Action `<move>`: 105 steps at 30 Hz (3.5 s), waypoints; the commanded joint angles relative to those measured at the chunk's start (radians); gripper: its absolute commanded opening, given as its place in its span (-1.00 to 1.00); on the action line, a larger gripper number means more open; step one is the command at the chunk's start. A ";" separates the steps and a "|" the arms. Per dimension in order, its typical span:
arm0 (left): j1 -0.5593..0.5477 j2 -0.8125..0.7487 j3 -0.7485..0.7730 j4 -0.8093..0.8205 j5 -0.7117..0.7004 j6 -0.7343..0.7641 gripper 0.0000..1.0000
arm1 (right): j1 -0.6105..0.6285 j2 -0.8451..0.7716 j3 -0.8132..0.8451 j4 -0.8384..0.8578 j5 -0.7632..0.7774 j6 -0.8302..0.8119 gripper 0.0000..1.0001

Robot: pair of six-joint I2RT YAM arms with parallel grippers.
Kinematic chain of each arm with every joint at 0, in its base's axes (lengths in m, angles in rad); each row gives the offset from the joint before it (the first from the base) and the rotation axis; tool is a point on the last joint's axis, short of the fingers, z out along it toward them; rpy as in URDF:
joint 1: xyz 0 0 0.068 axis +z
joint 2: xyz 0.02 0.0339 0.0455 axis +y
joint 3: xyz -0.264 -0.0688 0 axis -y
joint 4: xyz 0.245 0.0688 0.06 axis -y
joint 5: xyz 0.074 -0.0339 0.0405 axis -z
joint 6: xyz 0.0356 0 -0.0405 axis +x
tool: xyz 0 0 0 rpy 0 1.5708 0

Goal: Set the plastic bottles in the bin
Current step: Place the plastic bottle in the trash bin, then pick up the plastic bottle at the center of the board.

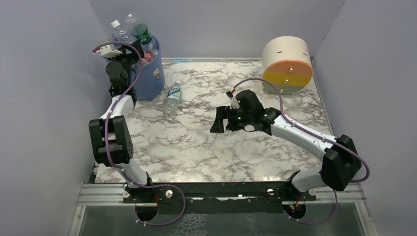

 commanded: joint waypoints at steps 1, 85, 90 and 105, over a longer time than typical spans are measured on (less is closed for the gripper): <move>0.009 -0.050 -0.019 -0.050 -0.016 0.004 0.68 | -0.003 -0.039 -0.014 0.031 -0.024 0.013 1.00; -0.405 -0.837 -0.531 -0.907 0.197 -0.260 0.99 | -0.003 -0.136 0.118 -0.158 -0.001 0.020 0.99; -0.560 -0.766 -0.559 -0.859 0.108 -0.261 0.98 | -0.006 -0.057 0.199 -0.169 0.032 -0.005 0.99; -0.626 -0.572 -0.388 -0.964 -0.127 -0.095 0.98 | -0.192 0.243 0.312 -0.001 -0.108 0.009 0.99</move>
